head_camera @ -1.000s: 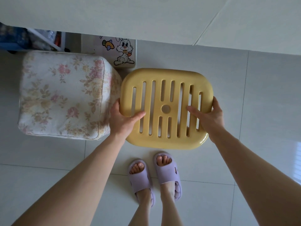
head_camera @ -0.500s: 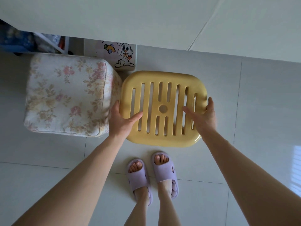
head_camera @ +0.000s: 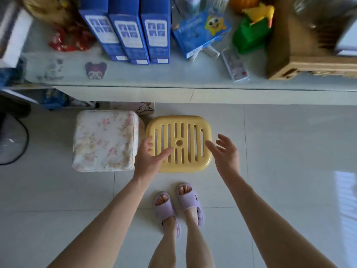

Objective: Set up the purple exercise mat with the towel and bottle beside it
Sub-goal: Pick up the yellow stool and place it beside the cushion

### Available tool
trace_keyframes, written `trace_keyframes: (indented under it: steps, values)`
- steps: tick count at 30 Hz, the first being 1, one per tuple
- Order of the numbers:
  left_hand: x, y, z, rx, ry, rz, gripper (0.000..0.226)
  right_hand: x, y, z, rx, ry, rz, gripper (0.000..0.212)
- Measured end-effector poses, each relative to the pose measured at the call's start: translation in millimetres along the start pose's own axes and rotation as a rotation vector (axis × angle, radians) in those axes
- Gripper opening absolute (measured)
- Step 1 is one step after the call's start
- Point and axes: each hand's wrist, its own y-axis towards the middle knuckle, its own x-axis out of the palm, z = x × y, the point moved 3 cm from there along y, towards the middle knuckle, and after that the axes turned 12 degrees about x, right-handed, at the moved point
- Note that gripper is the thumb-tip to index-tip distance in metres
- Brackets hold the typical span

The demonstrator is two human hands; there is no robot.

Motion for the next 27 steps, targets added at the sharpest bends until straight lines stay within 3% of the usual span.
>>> trace_keyframes:
  steps: [8, 12, 15, 22, 27]
  values:
    - [-30, -109, 138, 0.151, -0.014, -0.157, 0.083, -94, -153, -81, -0.133, 0.200, 0.086, 0.041]
    - [-26, -156, 210, 0.319, 0.021, -0.271, 0.078, -149, -220, -109, -0.240, 0.299, 0.122, 0.040]
    - [-14, -188, 264, 0.484, 0.086, -0.345, 0.060, -196, -263, -125, -0.315, 0.351, 0.167, 0.039]
    - [43, -271, 382, 0.787, 0.018, -0.552, 0.071, -325, -332, -138, -0.457, 0.554, 0.367, 0.033]
    - [116, -323, 425, 0.895, -0.015, -0.714, 0.082, -412, -361, -114, -0.502, 0.649, 0.481, 0.027]
